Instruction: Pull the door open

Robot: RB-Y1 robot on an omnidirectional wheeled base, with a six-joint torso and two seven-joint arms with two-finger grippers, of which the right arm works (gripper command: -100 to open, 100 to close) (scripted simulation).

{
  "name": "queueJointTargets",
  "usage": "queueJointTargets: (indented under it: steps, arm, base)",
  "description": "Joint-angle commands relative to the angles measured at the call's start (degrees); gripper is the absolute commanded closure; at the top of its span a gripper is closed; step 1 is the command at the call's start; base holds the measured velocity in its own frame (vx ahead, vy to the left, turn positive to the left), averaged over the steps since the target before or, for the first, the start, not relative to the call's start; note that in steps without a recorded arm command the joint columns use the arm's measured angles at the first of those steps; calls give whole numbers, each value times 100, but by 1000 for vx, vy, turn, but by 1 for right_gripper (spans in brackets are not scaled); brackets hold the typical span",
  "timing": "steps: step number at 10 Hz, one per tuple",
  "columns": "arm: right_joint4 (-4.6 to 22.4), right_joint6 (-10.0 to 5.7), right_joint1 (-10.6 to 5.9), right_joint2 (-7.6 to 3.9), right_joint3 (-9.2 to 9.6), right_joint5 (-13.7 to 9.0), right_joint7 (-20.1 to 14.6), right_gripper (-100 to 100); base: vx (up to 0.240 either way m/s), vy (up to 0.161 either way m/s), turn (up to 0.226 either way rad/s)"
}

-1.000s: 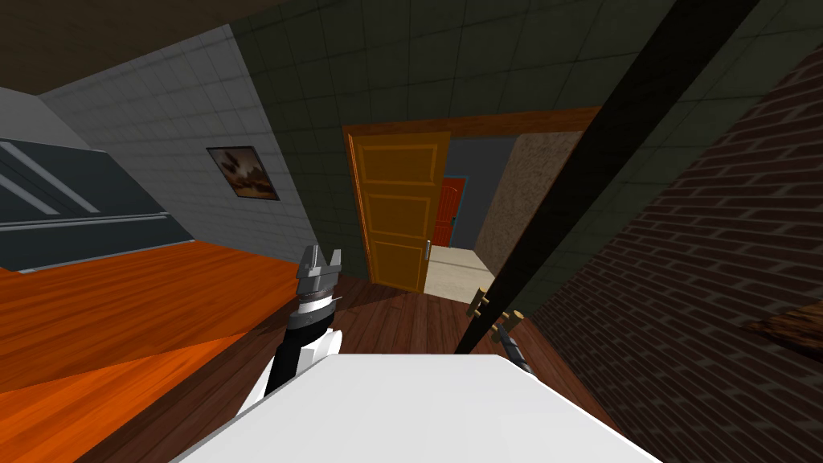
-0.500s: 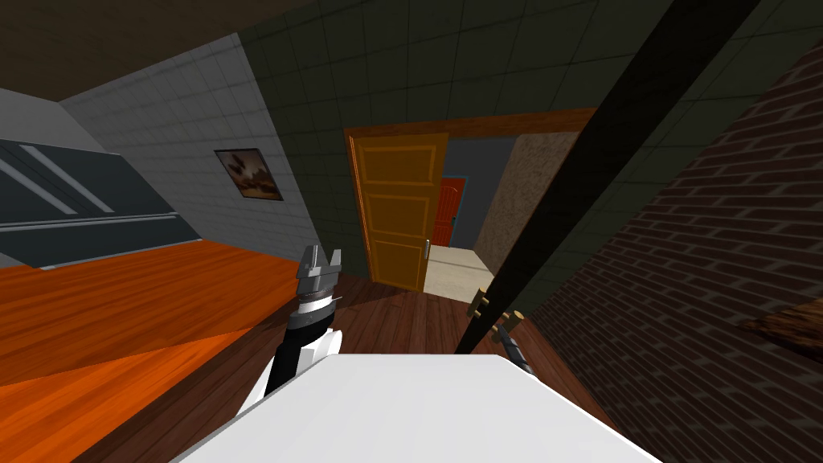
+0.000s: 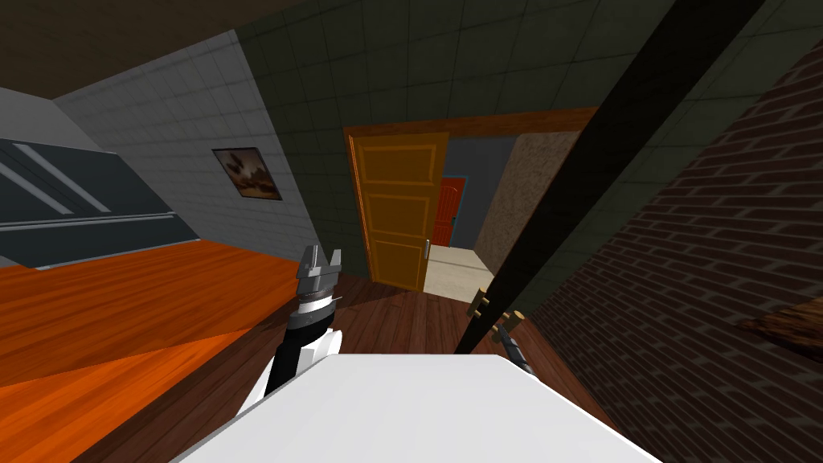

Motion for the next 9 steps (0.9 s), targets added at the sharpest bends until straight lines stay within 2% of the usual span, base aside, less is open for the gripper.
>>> queueJointTargets:
  steps: [1, 2, 3, 6, 9]
  arm:
    - [-69, 66, -41, 58, 20, -41, -187, 100]
    - [-69, 66, -41, 58, 20, -41, -187, 100]
    - [-78, 21, 11, 5, 59, -29, -189, 100]
    - [-77, 17, 0, 2, 82, -40, -264, 100]
    - [-77, 17, 0, 2, 82, -40, -264, 100]
  base:
    - [0, 0, 0]
    - [-5, -7, -3]
    - [-48, -37, 20]
    - [-50, -45, 24]
    - [-5, -2, -4]
